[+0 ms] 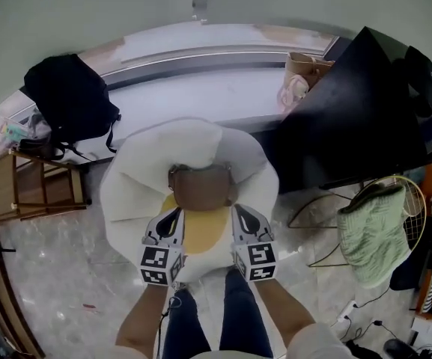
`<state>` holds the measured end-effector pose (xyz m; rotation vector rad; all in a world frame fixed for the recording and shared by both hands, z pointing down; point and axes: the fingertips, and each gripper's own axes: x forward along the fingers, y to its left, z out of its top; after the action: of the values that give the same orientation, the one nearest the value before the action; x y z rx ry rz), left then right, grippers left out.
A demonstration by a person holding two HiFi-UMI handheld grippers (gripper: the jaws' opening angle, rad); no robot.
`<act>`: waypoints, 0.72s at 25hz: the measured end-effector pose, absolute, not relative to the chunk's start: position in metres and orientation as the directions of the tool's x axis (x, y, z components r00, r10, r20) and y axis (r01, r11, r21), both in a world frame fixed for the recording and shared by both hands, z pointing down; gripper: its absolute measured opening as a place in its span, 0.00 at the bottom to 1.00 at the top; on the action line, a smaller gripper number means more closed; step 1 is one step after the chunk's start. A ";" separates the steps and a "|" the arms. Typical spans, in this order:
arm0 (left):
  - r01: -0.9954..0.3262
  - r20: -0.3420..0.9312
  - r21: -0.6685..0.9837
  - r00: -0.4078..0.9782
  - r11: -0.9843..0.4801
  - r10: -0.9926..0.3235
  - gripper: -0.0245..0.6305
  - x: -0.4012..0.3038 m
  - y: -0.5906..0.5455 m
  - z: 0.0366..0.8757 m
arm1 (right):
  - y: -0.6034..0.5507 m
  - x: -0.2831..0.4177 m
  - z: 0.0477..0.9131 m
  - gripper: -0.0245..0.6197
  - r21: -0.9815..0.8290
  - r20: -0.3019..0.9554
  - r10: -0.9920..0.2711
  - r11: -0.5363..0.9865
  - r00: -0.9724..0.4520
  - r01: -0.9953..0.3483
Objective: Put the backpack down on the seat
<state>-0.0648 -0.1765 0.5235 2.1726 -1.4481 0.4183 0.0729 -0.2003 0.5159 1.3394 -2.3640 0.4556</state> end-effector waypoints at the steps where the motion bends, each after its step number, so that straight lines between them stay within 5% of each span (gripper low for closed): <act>1: -0.920 0.496 0.222 0.392 -0.323 -0.775 0.09 -0.064 -0.175 0.514 | -0.197 0.074 0.507 0.09 -0.090 0.476 -0.743 0.491 -0.471 -0.866; 18: -0.881 0.411 0.246 0.472 -0.404 -0.780 0.09 -0.048 -0.125 0.385 | -0.155 0.069 0.373 0.09 -0.082 0.396 -0.751 0.544 -0.528 -0.835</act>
<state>-0.0483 -0.1246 0.3848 2.2975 -1.3850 0.3219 0.0692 -0.1554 0.3726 1.3119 -2.4705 0.3773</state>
